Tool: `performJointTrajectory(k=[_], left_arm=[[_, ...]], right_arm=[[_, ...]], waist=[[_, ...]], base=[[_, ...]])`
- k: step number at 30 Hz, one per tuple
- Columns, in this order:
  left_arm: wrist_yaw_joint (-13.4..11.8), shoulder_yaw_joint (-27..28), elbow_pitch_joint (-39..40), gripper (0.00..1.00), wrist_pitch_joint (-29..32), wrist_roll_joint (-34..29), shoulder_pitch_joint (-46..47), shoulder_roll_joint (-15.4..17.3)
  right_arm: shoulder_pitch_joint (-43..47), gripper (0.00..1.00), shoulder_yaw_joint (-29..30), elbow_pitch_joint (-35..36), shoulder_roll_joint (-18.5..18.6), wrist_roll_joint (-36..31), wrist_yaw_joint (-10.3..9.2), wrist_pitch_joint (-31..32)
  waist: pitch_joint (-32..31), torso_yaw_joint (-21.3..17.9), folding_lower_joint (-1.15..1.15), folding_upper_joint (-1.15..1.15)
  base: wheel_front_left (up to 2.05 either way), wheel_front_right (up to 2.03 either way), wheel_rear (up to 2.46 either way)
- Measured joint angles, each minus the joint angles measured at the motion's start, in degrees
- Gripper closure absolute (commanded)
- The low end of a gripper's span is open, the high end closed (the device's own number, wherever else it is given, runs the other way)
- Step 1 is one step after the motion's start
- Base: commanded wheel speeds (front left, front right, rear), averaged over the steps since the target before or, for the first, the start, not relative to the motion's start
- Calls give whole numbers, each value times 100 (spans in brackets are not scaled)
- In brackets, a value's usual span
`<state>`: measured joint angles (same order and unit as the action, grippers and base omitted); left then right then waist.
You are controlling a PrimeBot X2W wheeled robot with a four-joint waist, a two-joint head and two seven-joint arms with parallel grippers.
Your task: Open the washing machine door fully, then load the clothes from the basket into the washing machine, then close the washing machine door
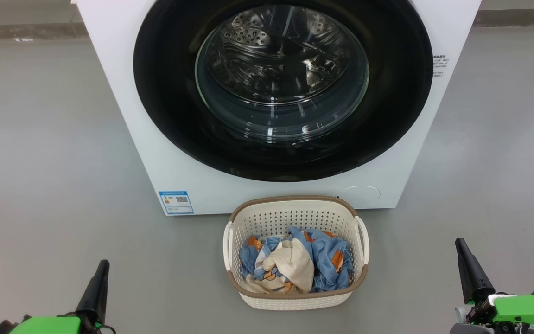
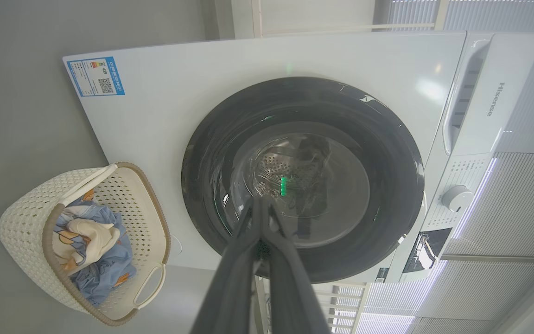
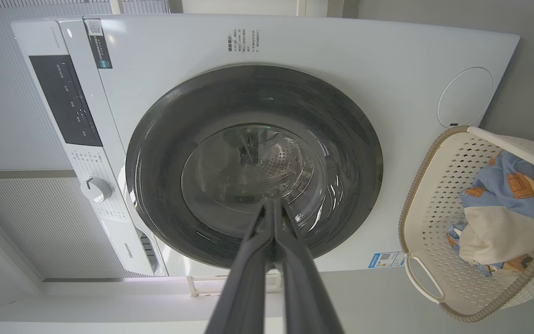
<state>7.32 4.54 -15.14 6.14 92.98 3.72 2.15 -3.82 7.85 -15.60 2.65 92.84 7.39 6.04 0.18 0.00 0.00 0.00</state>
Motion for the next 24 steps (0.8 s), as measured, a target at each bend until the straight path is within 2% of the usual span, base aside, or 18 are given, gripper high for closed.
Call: performJointTrajectory(k=[8,9,15,24], left_arm=[[0,0,0,100,-1,0,0,0],[0,0,0,0,0,0,0,0],[-4,-52,-293,0,-10,10,-260,-137],[-8,-110,-269,0,-160,-135,-279,-112]], right_arm=[[0,100,0,0,-1,0,0,1],[0,0,0,0,-1,0,0,0],[242,0,-5,-339,-83,2,0,-10],[267,0,-120,-353,-70,-114,0,-151]], waist=[[0,0,0,0],[0,0,0,0],[4,0,0,0],[-3,15,1,0]], base=[[0,0,0],[0,0,0],[0,0,0],[0,0,0]])
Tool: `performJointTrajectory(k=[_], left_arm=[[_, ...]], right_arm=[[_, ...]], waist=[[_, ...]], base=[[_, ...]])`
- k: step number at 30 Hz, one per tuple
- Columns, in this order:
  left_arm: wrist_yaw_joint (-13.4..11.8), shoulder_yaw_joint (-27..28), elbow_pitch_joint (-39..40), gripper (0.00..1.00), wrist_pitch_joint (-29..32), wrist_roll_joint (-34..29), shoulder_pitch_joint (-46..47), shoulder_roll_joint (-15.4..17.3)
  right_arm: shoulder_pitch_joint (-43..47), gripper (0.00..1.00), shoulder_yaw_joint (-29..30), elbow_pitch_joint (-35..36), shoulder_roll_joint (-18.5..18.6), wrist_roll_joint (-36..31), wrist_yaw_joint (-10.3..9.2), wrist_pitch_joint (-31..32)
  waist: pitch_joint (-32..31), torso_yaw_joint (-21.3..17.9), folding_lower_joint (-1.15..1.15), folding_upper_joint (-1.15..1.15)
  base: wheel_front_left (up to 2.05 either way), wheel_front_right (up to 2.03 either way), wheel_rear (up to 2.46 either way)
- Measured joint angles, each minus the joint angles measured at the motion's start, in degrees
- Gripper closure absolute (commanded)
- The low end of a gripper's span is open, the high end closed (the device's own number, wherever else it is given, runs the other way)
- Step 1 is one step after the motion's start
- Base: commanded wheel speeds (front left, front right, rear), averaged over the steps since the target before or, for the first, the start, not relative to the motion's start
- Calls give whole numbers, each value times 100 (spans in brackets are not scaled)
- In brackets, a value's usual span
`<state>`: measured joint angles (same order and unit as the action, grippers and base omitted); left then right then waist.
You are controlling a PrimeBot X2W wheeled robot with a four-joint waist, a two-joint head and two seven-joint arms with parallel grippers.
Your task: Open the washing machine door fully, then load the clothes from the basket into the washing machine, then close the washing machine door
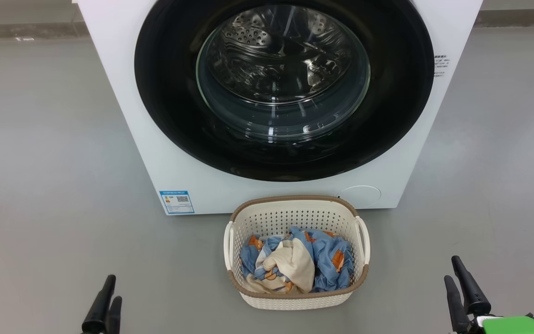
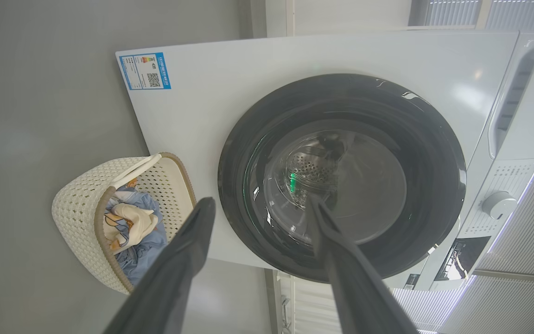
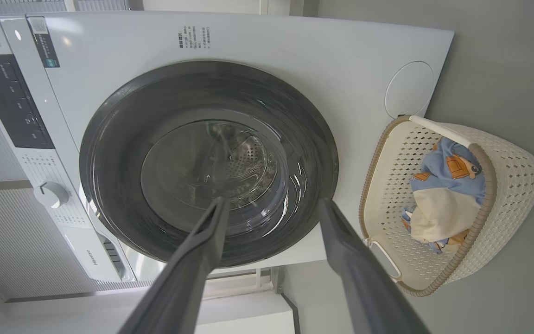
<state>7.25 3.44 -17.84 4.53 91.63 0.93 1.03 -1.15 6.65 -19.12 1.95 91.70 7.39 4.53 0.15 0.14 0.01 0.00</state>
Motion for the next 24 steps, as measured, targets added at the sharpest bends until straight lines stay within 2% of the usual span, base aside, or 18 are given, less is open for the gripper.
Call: performJointTrajectory(k=[7,24], left_arm=[[0,-43,69,0,-110,-292,0,38],[0,-140,210,0,-375,-1541,-1,169]], right_arm=[[-6,0,-51,-3,29,-350,0,-114],[-27,0,-252,-11,158,-1614,0,-383]], waist=[[9,11,0,0],[16,32,0,0]], base=[[0,0,0],[0,0,0]])
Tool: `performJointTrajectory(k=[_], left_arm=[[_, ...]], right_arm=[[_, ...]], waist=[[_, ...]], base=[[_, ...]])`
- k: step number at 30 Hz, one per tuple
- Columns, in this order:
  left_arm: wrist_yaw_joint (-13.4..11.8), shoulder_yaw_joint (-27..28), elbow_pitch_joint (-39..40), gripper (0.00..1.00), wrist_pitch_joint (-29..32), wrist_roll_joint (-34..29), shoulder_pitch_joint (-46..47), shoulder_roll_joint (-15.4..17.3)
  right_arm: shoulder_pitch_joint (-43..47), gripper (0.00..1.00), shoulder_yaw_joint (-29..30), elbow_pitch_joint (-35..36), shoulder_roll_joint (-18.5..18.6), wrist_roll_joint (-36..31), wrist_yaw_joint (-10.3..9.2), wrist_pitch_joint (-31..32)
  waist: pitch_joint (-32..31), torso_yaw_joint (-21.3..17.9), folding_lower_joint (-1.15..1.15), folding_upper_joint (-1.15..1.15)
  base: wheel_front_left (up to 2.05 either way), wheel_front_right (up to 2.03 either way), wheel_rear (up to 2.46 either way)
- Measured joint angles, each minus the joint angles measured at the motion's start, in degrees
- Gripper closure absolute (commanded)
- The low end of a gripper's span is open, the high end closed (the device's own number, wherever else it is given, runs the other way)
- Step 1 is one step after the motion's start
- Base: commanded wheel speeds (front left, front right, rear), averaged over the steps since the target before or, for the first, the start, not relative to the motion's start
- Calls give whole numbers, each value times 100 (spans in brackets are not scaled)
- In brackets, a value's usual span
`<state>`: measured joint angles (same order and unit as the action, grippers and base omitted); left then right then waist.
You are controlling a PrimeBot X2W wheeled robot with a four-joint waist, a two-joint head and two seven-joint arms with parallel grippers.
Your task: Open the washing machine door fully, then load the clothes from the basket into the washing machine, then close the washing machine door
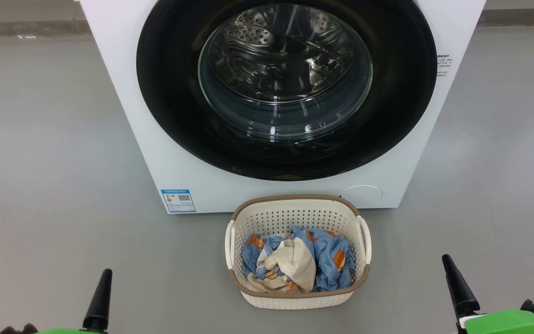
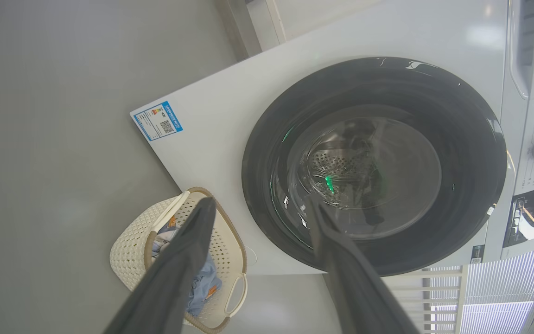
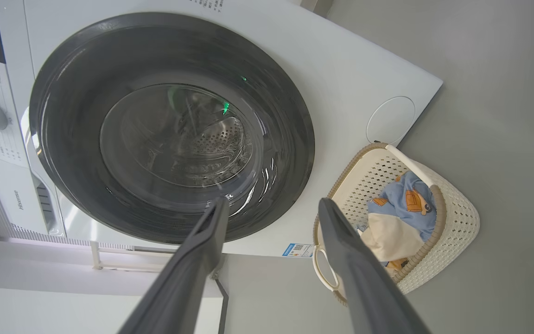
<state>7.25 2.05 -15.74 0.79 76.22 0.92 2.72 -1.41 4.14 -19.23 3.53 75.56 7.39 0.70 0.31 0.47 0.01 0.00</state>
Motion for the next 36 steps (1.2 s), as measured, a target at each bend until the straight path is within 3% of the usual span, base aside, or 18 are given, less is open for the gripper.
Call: performJointTrajectory(k=[36], left_arm=[[7,-160,180,0,-592,-2711,-4,135]], right_arm=[[-126,0,-333,-123,201,-2692,0,-583]], waist=[[-2,48,0,0]], base=[[0,0,0]])
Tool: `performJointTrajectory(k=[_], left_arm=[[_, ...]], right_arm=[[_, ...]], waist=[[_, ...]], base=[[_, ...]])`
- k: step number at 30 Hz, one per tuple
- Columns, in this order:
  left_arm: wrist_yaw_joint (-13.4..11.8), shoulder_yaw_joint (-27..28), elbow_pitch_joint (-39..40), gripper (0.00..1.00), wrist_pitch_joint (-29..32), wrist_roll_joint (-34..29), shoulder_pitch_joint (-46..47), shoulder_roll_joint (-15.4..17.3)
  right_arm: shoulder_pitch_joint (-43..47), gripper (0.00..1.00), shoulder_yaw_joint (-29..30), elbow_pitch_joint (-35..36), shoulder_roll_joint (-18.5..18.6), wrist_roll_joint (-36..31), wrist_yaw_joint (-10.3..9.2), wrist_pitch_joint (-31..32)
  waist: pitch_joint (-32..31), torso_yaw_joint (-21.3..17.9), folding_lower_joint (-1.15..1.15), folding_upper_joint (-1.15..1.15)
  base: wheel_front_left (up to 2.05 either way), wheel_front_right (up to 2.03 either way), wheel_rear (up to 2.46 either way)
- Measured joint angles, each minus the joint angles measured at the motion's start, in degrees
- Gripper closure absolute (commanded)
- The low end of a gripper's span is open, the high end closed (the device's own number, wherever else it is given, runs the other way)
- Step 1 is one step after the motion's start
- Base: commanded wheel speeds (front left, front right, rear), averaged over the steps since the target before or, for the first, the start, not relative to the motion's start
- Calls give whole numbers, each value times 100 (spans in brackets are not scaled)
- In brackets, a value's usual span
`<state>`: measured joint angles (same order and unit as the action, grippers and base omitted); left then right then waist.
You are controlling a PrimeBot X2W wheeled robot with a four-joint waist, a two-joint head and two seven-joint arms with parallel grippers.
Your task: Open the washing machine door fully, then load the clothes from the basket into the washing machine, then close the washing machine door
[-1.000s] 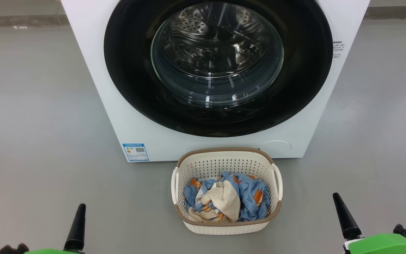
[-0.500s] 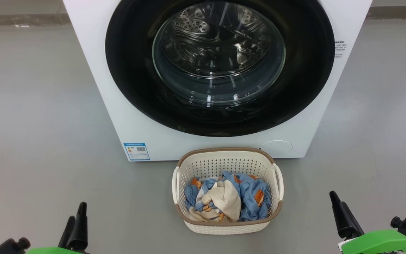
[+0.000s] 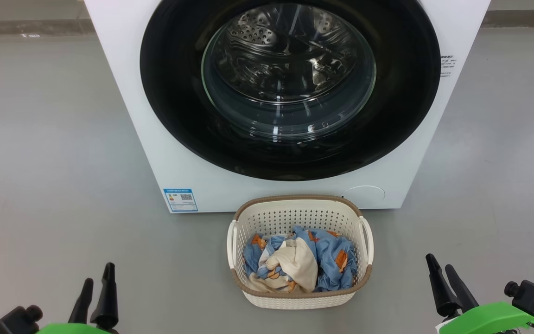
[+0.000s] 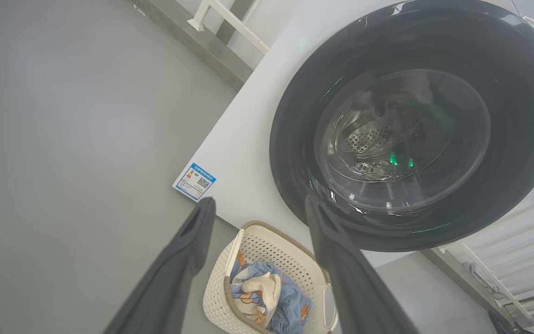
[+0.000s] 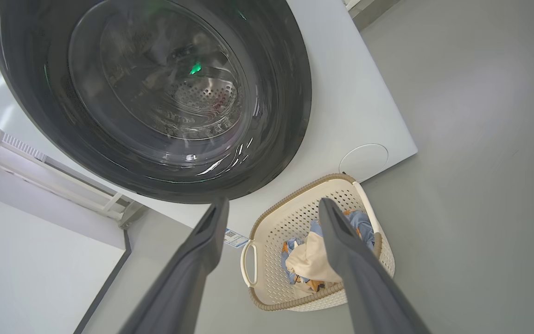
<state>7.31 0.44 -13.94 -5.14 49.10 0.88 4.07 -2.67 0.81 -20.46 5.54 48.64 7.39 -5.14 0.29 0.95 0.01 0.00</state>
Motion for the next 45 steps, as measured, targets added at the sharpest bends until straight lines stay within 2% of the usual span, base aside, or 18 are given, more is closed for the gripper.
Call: performJointTrajectory(k=[45], left_arm=[[2,-205,190,0,-727,-2786,-92,250]], right_arm=[[-2,0,160,26,142,-2856,1,-735]], waist=[[68,-4,0,0]], base=[[0,0,0]])
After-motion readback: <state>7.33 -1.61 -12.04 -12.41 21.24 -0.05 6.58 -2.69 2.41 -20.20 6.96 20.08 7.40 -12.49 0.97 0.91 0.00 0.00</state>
